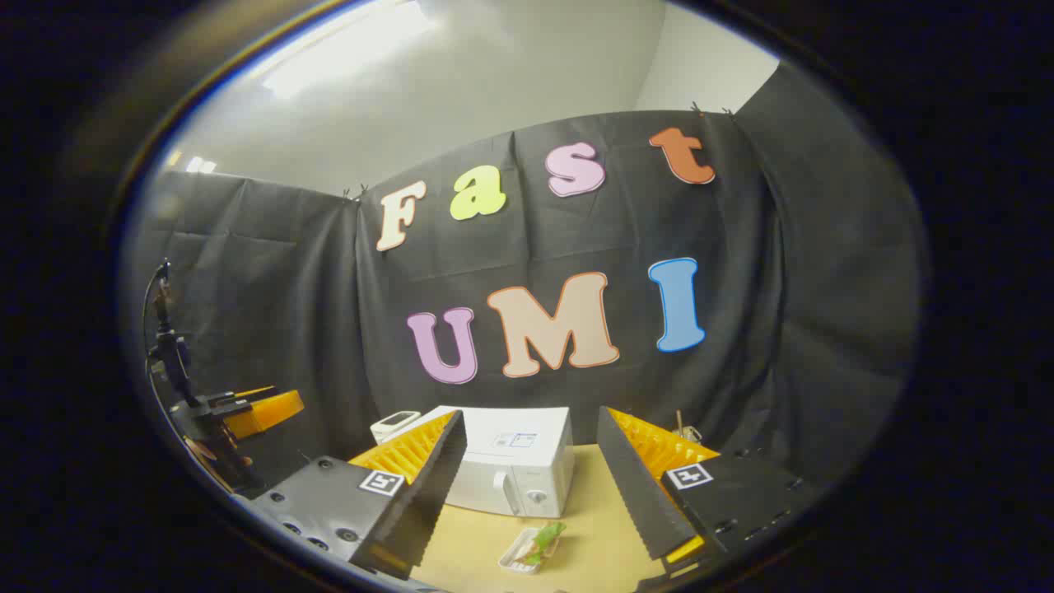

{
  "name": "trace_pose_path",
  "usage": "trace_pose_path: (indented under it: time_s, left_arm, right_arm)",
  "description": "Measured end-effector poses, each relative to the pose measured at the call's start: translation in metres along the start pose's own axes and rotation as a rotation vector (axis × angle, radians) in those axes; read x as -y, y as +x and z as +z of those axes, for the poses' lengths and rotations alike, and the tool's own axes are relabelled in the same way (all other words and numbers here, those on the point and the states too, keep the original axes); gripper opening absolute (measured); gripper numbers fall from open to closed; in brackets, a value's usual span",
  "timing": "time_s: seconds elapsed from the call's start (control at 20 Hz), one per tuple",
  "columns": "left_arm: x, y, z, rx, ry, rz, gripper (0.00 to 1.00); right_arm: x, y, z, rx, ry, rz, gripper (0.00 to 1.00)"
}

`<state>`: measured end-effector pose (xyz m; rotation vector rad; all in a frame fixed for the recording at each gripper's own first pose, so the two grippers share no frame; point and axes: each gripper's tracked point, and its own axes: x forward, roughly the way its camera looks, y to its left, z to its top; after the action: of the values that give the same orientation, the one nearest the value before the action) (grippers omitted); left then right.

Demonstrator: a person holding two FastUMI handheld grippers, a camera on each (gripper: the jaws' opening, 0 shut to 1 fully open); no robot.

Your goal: Open the microwave oven with the left hand, put the food in, and close the microwave oven.

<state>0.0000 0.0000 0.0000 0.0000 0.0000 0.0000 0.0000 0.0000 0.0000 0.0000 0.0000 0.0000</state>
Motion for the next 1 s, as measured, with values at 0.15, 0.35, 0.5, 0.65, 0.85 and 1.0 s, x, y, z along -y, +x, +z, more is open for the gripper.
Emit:
trace_pose_path:
  time_s: [0.15, 0.35, 0.5, 0.65, 0.85, 1.0]
  left_arm:
    - [0.001, -0.001, 0.0, 0.005, 0.005, -0.011, 0.95]
    - [-0.003, -0.004, 0.0, 0.013, 0.01, -0.016, 0.95]
    - [-0.009, -0.007, 0.0, 0.022, 0.017, -0.009, 0.95]
    - [-0.012, -0.011, -0.002, 0.023, 0.014, -0.007, 0.95]
    - [-0.009, -0.01, -0.012, 0.01, 0.008, -0.021, 0.95]
    - [0.001, -0.009, -0.023, 0.022, -0.017, -0.072, 0.92]
  right_arm:
    - [0.004, 0.0, 0.006, 0.018, 0.013, 0.003, 0.91]
    - [0.011, -0.001, 0.006, 0.029, 0.028, -0.006, 0.91]
    - [0.018, -0.003, 0.004, 0.027, 0.033, -0.014, 0.99]
    - [0.018, -0.005, 0.004, 0.027, 0.032, -0.011, 0.99]
    - [0.013, -0.008, 0.003, 0.03, 0.023, 0.001, 0.99]
    - [0.009, -0.009, -0.003, 0.025, 0.03, 0.013, 0.99]
